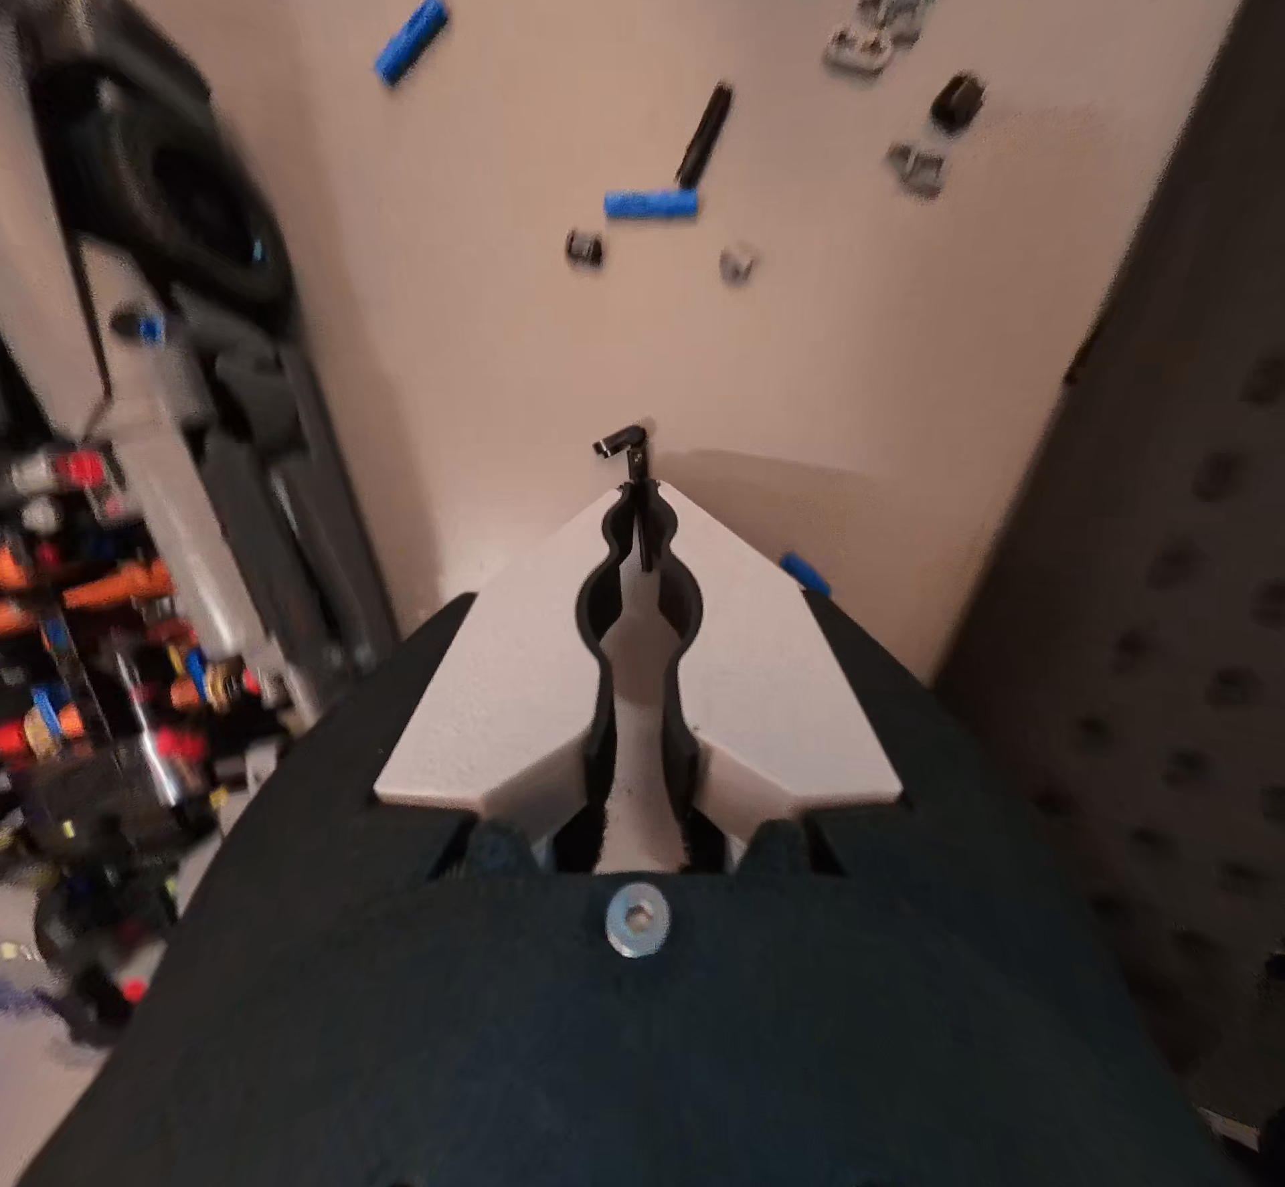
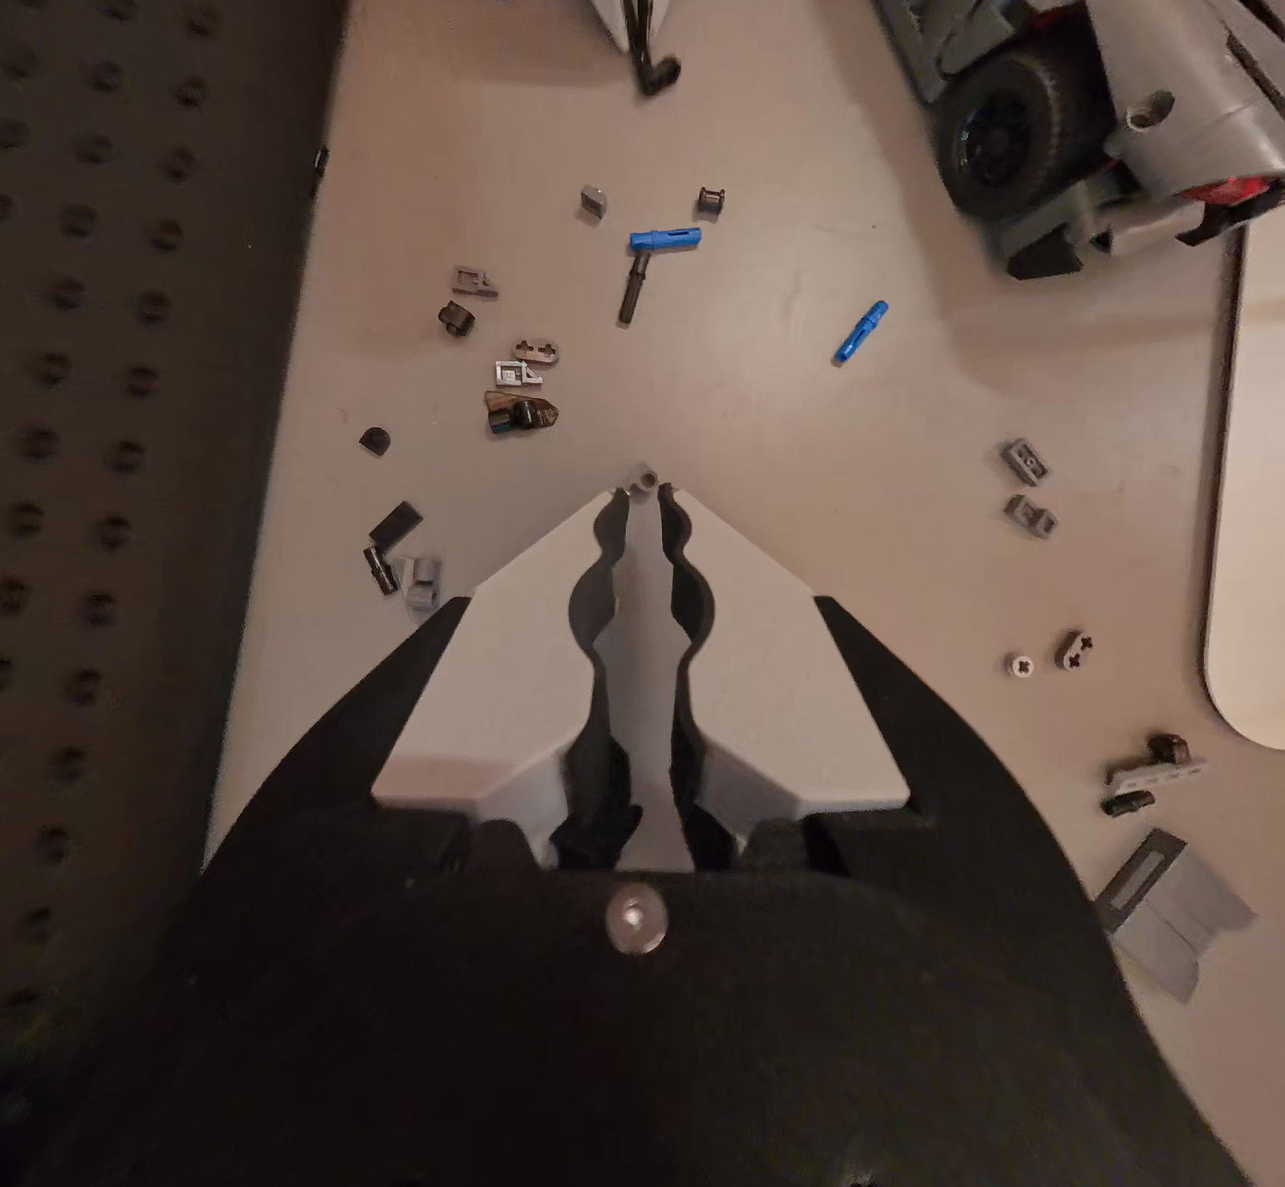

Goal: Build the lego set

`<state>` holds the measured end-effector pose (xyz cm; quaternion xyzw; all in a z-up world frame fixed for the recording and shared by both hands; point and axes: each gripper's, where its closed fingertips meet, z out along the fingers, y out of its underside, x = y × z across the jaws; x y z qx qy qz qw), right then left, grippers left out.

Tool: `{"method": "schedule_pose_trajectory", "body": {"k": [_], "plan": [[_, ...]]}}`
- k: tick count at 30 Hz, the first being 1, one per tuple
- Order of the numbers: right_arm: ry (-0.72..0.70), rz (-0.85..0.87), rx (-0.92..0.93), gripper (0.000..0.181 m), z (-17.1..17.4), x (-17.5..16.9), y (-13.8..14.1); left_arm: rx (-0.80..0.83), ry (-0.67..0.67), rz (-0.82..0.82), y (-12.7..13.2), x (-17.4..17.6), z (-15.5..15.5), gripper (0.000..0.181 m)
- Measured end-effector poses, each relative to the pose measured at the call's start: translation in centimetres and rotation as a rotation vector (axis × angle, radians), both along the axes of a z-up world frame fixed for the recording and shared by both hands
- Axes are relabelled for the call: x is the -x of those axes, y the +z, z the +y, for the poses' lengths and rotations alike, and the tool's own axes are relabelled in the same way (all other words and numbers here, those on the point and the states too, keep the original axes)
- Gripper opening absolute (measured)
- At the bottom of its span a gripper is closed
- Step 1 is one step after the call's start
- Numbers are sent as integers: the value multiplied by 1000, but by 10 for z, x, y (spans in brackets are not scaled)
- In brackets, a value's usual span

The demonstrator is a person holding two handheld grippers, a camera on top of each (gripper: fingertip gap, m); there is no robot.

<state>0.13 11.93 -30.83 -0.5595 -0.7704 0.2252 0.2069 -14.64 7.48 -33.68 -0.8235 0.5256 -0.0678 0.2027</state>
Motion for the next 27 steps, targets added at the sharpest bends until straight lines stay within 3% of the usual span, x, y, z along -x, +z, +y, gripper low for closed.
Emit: {"method": "schedule_pose_trajectory", "body": {"k": [4, 7, 9, 12, 16, 20, 22, 24, 26, 27], "plan": [[-7, 0, 3, 7, 3, -3, -1, -28, -46, -68, 1, -54, 18, 0], [-12, -5, -10, 7, 5, -6, -3, -86, -49, -111, 9, -80, 30, 32], [-19, 3, -7, 8, 7, -7, -2, -159, -42, -135, 28, -76, 38, 38], [-39, 31, 4, 10, 11, -5, 2, -254, 74, -155, 59, -33, 58, 55], [-56, 64, 32, 11, 12, 1, 5, -341, 239, -75, 85, 64, 88, 85], [-60, 59, 26, 11, 13, 2, 2, -178, 335, -153, 75, 125, 102, 91], [-60, 60, 28, 11, 13, 2, 1, -15, 388, -183, 51, 143, 102, 110], [-57, 57, 32, 11, 12, 3, 0, 144, 412, -228, 29, 151, 97, 111], [-51, 43, 27, 11, 11, 2, -3, 299, 426, -356, 24, 144, 89, 98], [-50, 36, 24, 11, 12, 1, -5, 347, 437, -398, 24, 141, 86, 103]]}}
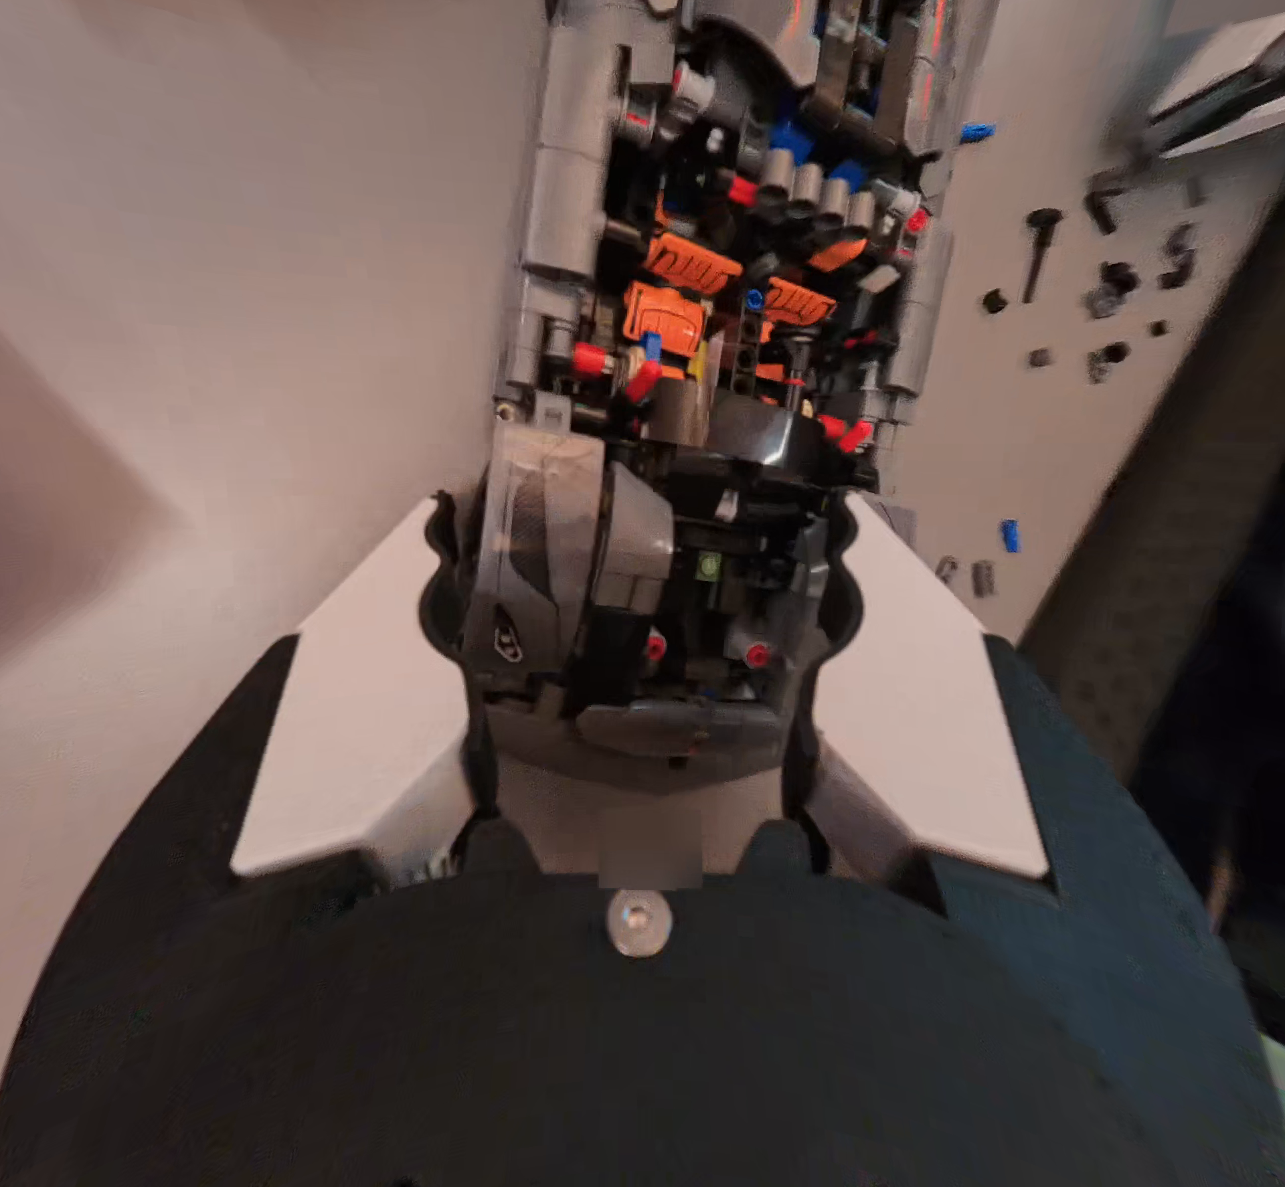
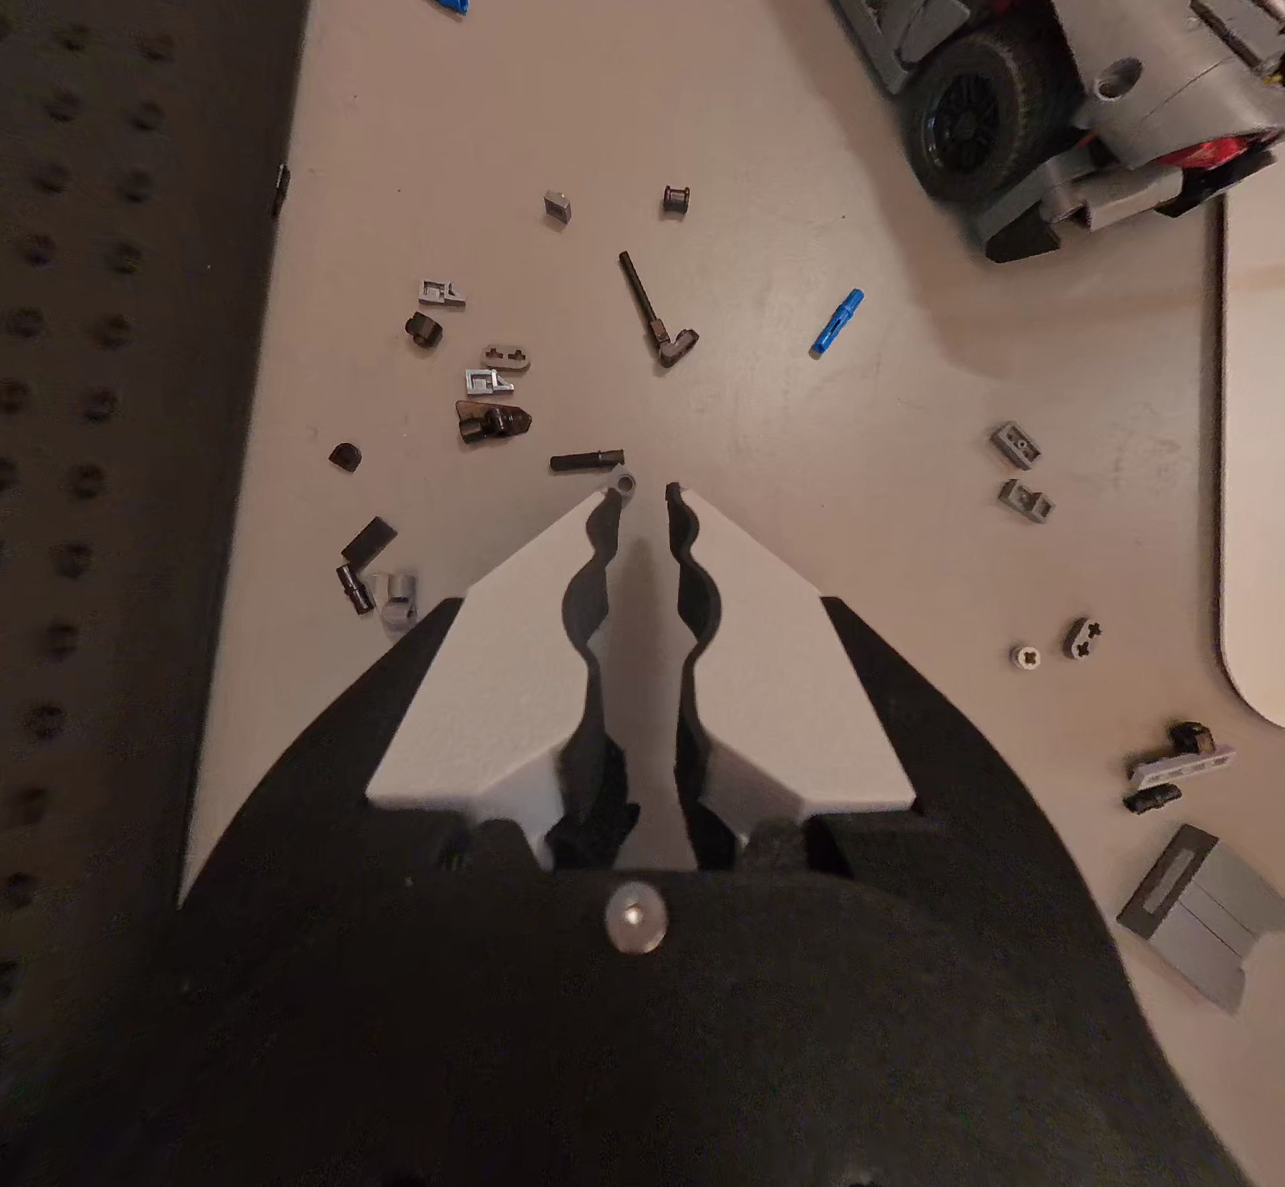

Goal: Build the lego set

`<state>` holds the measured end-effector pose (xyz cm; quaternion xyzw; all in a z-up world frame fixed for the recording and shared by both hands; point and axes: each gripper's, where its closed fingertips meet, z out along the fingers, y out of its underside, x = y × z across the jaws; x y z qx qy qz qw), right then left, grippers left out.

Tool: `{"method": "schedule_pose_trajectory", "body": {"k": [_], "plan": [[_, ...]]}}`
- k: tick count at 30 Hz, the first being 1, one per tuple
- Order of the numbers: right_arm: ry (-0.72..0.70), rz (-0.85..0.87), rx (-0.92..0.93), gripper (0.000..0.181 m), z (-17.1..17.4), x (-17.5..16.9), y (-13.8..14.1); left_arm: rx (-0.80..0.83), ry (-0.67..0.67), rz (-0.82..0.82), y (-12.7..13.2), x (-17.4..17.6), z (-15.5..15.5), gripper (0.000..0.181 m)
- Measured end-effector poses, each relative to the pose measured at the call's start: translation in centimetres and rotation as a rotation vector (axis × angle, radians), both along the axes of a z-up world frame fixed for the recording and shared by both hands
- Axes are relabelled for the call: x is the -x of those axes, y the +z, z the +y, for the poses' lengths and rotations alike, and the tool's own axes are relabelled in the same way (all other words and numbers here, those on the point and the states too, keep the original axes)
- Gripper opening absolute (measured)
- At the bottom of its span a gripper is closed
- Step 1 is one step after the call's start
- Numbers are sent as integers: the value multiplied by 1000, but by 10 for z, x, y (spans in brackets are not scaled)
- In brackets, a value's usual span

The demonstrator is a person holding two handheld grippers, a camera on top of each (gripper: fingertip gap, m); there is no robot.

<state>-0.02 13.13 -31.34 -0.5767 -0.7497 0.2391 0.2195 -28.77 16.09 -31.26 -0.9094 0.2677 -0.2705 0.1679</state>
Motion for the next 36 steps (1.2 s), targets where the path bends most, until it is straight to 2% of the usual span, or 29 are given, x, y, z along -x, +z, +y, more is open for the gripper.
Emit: {"method": "schedule_pose_trajectory", "body": {"k": [7, 19, 27, 33, 36], "plan": [[3, -4, 7, 11, 3, -2, -2, 1, 24, -17, 3, 4, -10, 96], [10, -14, -1, 11, 1, -2, -5, -12, 127, -5, 4, 3, -51, 104], [0, 2, 3, 10, 3, -3, -2, -31, 153, 3, 2, -12, -66, 107], [3, 2, -7, 10, 0, -1, -2, 0, 117, -20, 3, -38, -79, 98], [-2, 5, -10, 10, 1, -2, -2, -21, 108, 14, 1, -42, -82, 103]]}}
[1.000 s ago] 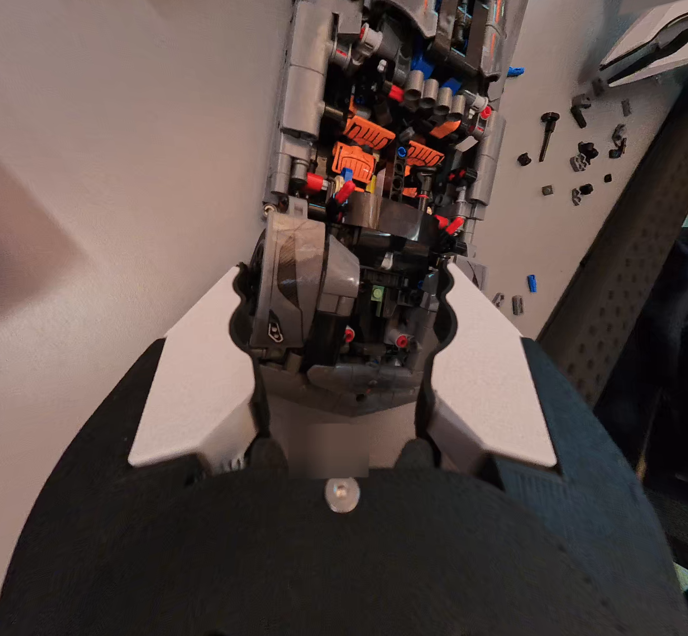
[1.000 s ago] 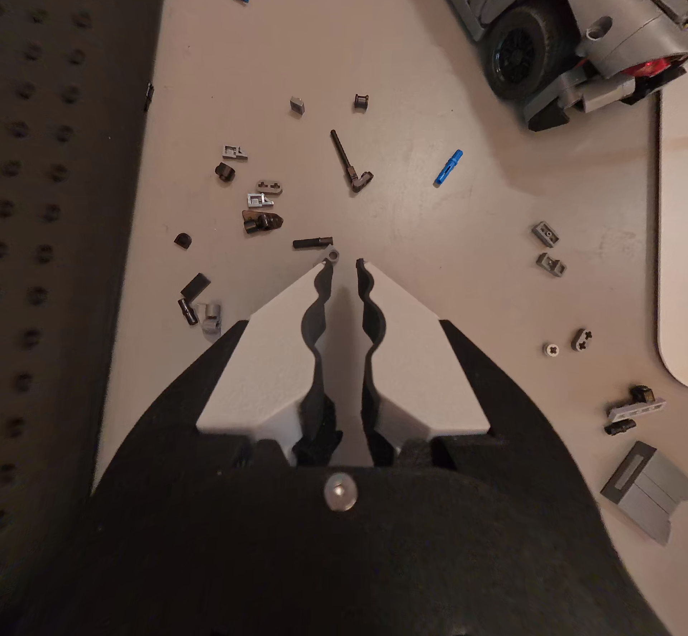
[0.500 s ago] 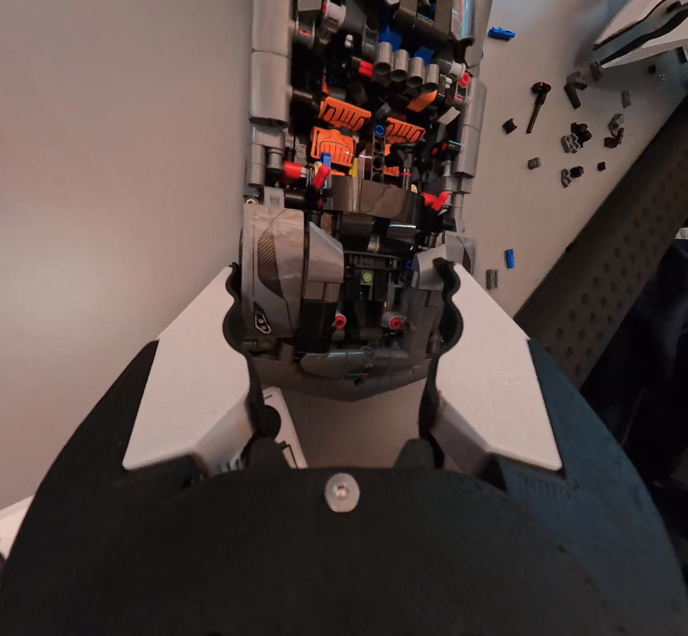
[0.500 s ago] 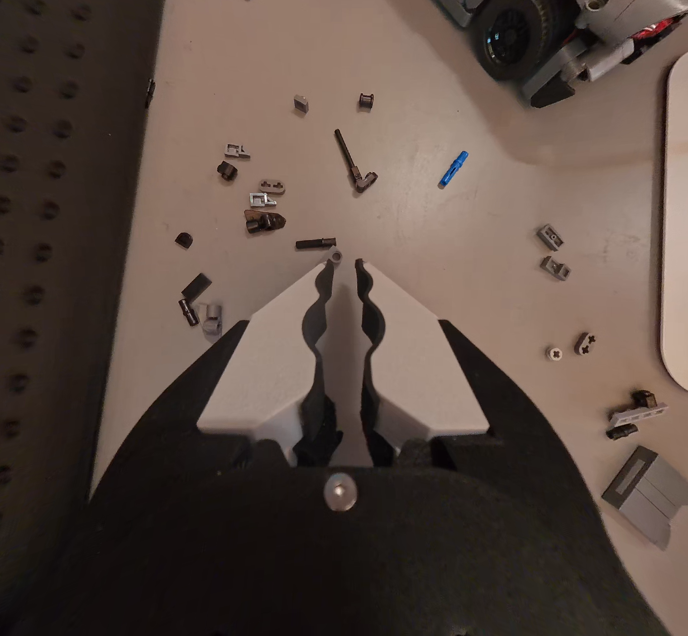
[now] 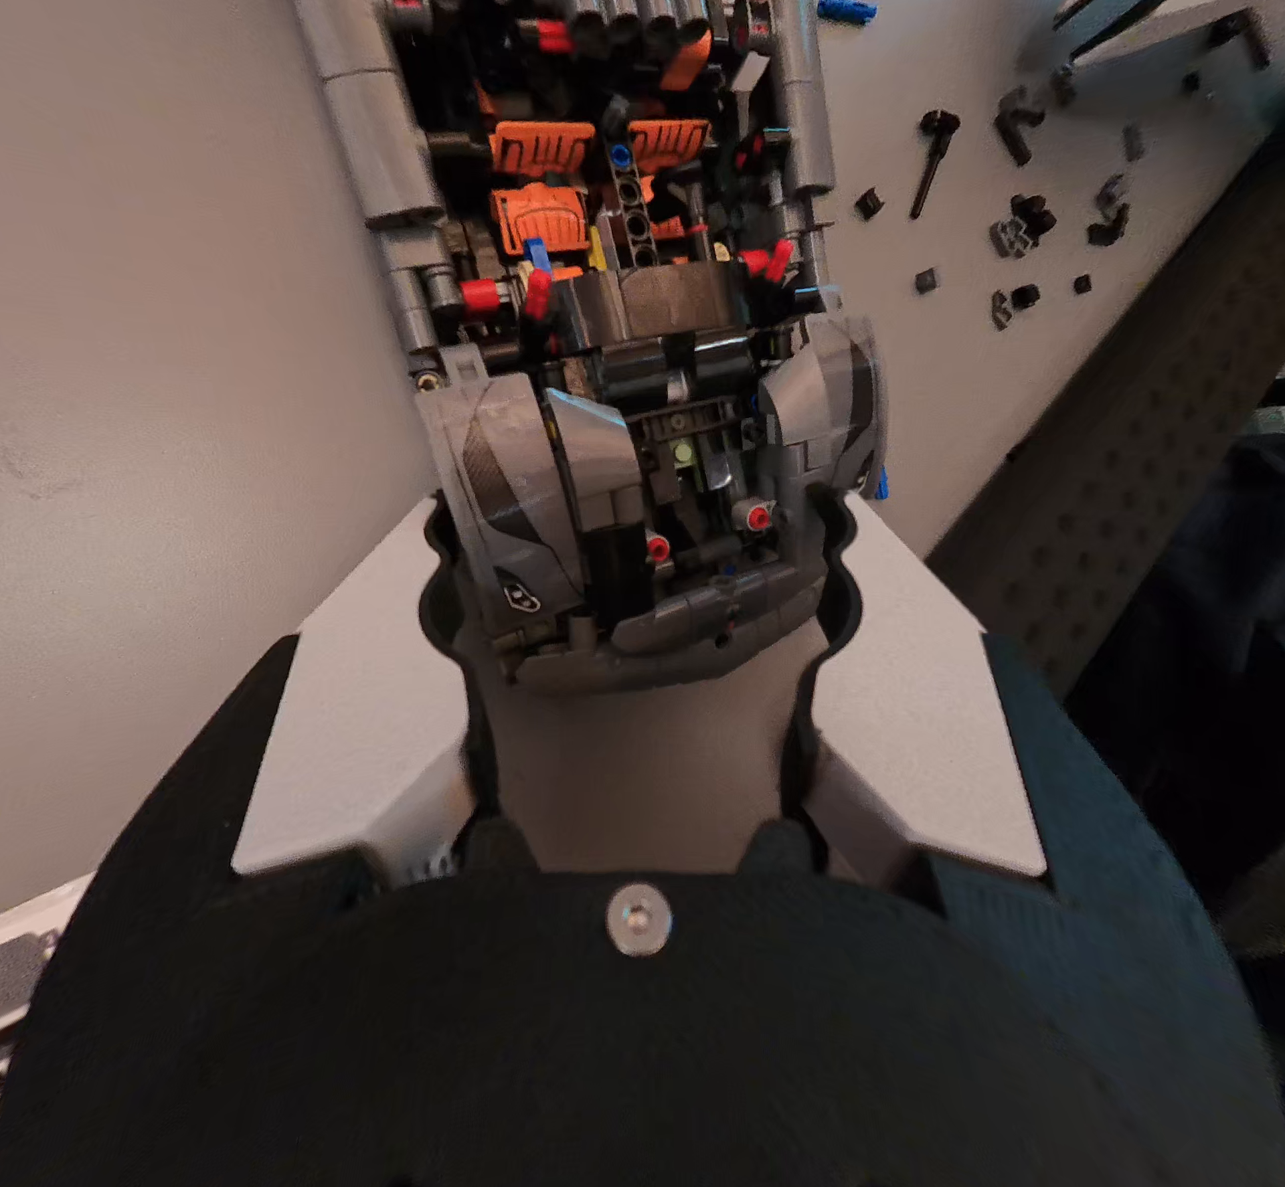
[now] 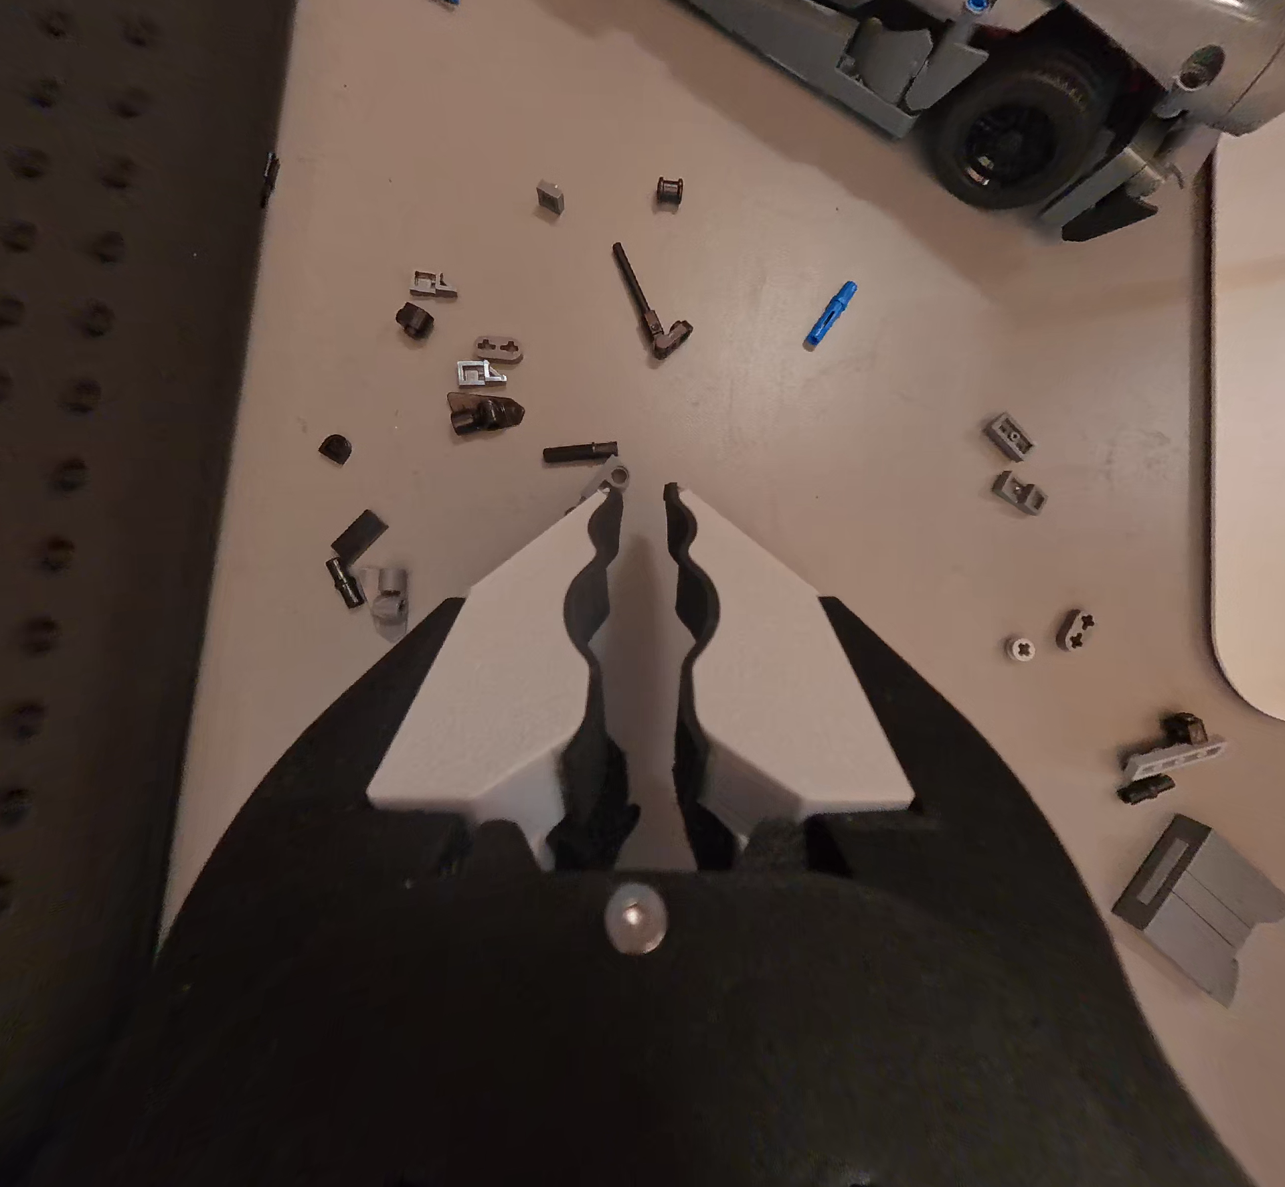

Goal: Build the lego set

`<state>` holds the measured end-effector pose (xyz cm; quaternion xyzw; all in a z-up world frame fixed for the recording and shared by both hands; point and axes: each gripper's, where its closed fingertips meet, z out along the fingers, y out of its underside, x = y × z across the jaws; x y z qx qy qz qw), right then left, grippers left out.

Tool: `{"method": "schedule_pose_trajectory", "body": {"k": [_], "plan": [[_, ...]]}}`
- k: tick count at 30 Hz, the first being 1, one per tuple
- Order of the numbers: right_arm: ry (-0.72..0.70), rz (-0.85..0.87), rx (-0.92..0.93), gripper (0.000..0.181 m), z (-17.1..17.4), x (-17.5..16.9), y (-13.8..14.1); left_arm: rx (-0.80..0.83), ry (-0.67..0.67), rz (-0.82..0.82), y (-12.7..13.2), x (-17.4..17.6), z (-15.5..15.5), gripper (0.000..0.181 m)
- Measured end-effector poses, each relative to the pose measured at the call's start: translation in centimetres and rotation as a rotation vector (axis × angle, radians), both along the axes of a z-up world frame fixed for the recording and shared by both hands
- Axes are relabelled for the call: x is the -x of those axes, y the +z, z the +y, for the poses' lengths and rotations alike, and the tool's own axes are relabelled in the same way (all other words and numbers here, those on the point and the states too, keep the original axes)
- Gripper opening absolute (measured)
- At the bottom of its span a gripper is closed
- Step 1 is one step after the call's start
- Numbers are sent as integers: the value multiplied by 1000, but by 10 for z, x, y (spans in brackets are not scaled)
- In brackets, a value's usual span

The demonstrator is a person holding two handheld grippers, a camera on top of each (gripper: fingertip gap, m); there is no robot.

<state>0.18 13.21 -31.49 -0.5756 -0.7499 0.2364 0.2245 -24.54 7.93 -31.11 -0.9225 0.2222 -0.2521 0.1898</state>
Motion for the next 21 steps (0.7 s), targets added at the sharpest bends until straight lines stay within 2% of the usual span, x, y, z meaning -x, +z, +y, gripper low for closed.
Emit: {"method": "schedule_pose_trajectory", "body": {"k": [3, 6, 10, 13, 16, 21], "plan": [[-11, 12, -4, 11, 2, 0, 2, 8, 20, -36, 3, 3, -1, 98], [-26, 27, -4, 13, 4, 0, 4, -35, 55, -90, 17, 8, 7, 87], [-35, 32, -9, 12, 5, 1, 4, -182, 92, -47, 44, 14, 34, 90], [-36, 34, -18, 12, 5, 3, 3, -297, 65, 25, 58, 0, 62, 92], [-41, 39, -26, 12, 5, 5, 4, -348, 20, 132, 59, -18, 91, 88], [-55, 48, -34, 10, 8, 4, 5, -316, -33, 215, 41, -44, 122, 75]]}}
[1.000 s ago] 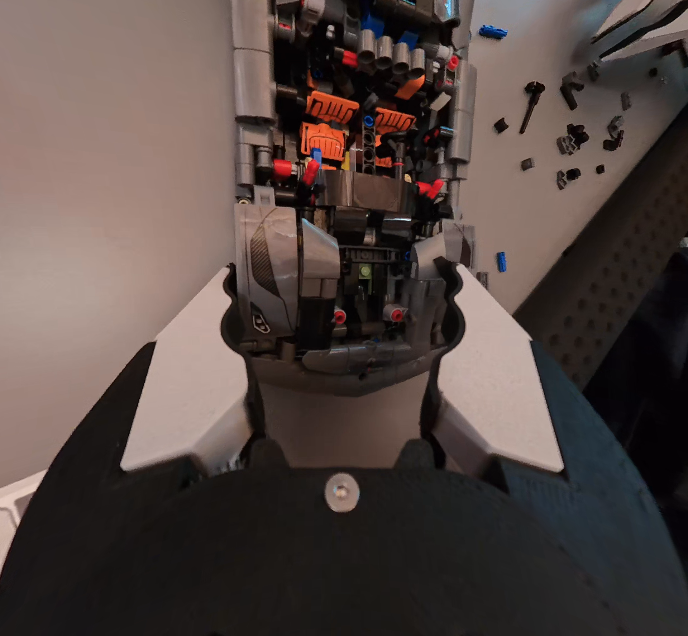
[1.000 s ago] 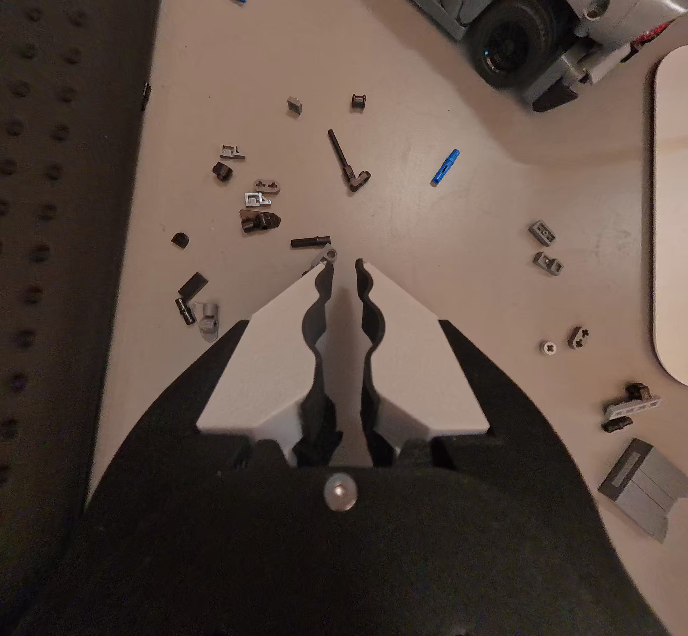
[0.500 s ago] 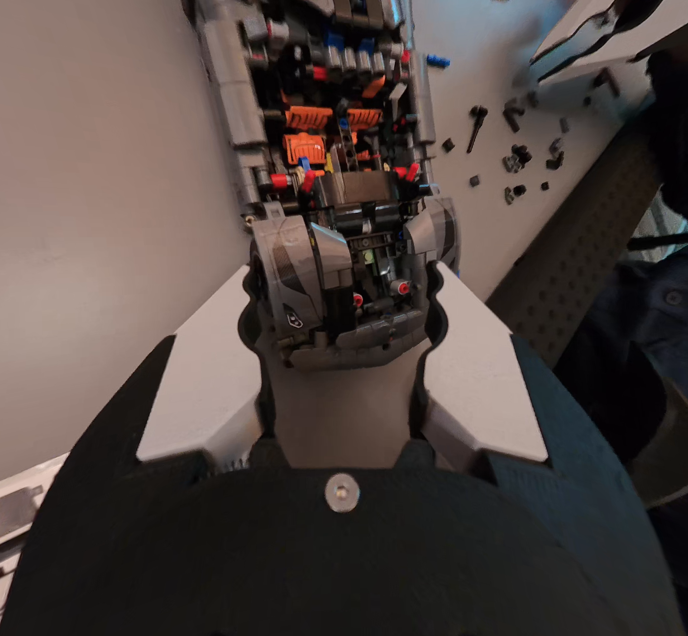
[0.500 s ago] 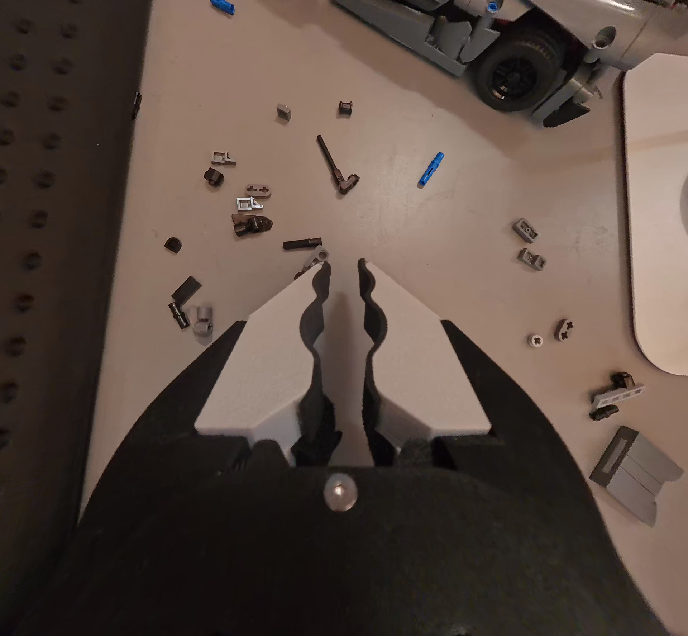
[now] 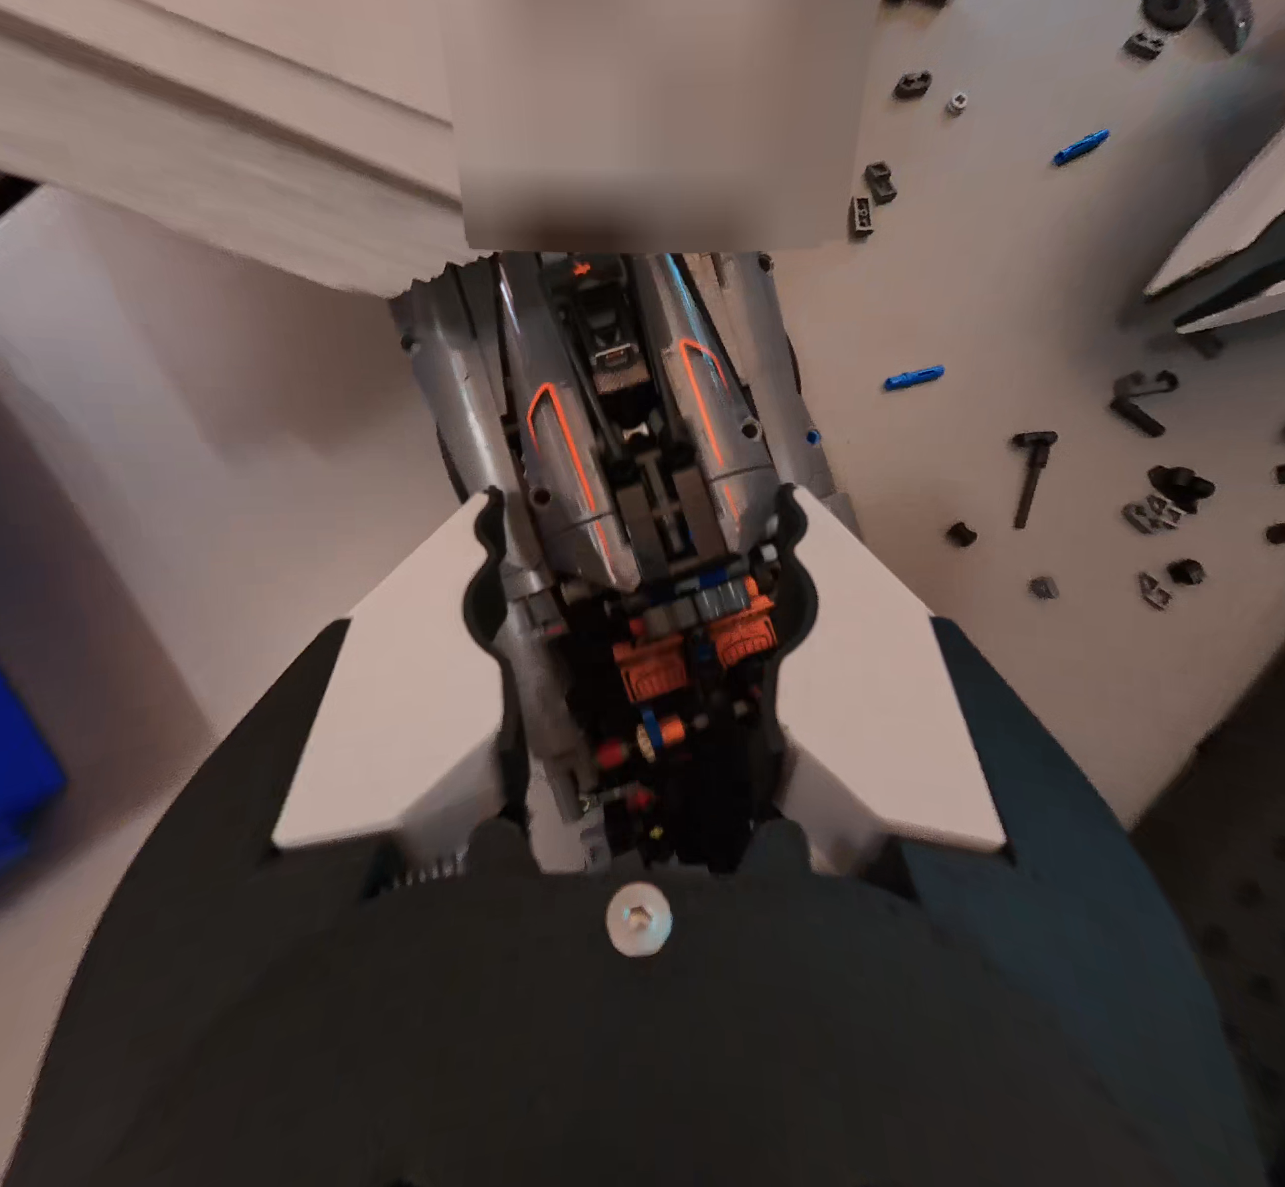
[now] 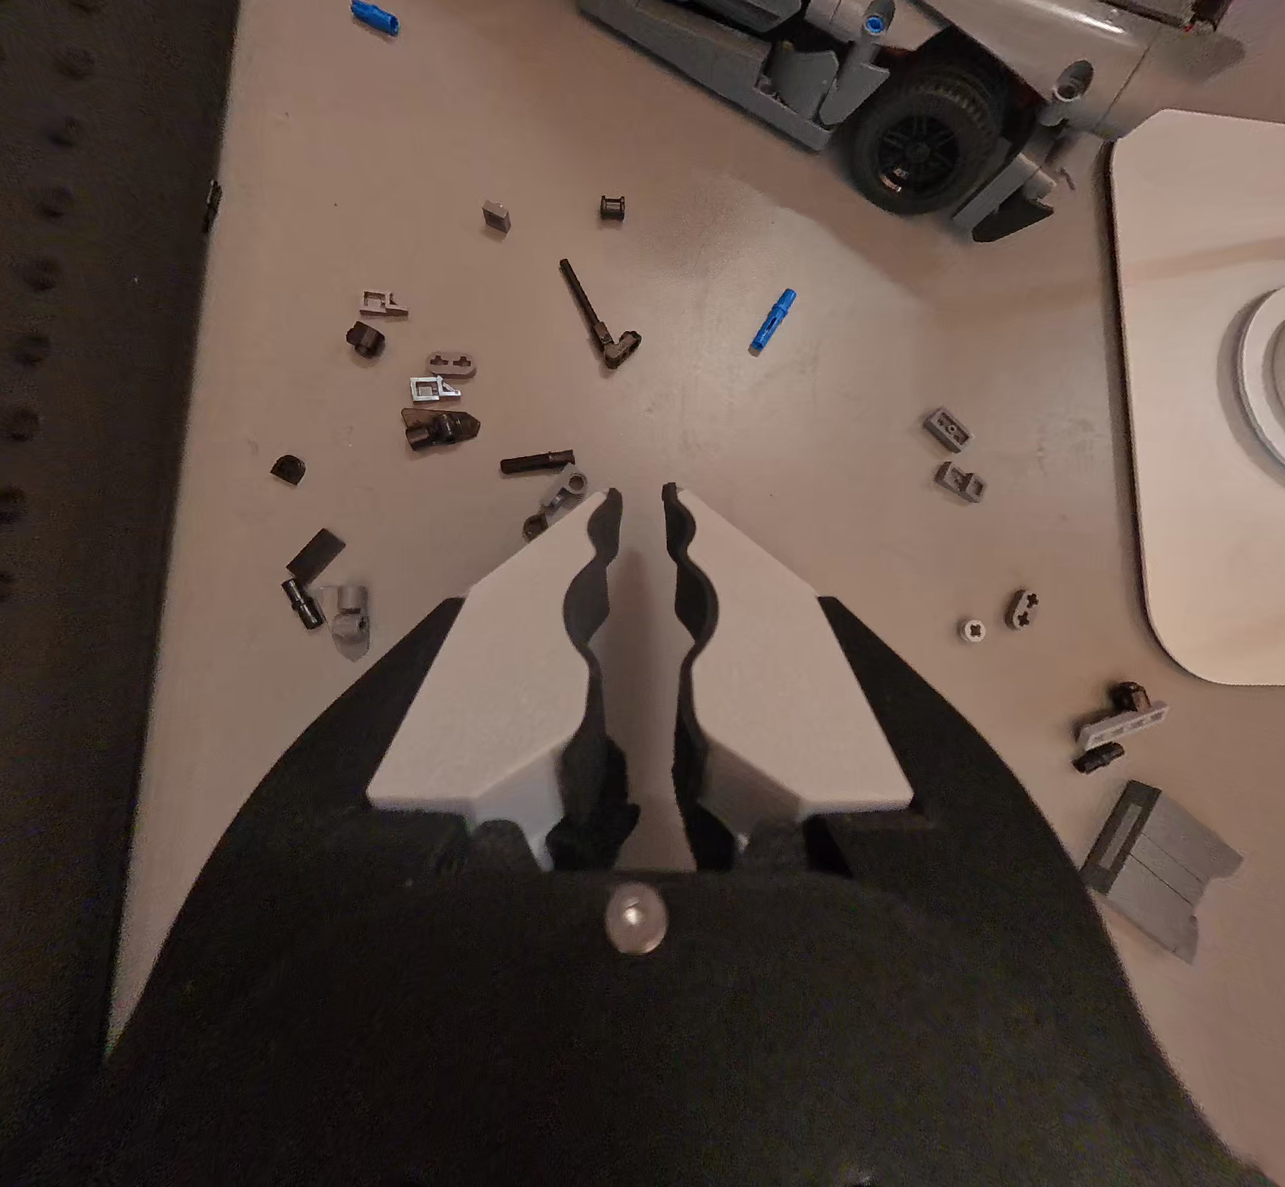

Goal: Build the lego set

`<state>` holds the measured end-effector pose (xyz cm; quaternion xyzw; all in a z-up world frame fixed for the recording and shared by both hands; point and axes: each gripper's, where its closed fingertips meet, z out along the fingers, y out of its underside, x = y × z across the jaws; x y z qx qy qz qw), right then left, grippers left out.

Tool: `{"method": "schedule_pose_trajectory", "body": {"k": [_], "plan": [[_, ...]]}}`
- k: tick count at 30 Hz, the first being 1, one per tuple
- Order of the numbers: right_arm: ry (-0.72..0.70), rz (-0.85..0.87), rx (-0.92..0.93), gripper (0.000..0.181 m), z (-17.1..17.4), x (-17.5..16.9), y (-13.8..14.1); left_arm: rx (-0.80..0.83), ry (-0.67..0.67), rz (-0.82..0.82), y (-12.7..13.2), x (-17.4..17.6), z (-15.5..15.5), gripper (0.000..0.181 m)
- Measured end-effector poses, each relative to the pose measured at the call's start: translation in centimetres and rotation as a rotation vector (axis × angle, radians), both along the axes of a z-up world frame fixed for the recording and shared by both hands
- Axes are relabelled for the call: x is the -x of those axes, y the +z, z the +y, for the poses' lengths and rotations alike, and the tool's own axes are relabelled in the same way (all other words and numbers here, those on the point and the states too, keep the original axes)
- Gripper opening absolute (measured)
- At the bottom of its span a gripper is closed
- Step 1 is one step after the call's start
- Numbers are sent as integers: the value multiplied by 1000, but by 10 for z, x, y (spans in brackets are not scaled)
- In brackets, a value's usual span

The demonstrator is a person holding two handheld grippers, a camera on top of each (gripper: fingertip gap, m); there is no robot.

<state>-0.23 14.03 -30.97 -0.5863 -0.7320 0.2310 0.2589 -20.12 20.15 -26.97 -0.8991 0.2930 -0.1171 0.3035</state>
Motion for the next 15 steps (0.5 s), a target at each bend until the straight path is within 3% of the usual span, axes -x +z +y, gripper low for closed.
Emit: {"method": "schedule_pose_trajectory", "body": {"k": [10, 12, 15], "plan": [[-33, 36, 16, 11, 4, 2, 5, 9, 19, -23, -4, -7, 6, 67], [-52, 59, 7, 13, 9, 3, 9, -42, 37, -48, 8, -3, 9, 66], [-85, 94, 21, 12, 16, 3, 14, -179, 51, -82, 50, -6, 15, 64]]}}
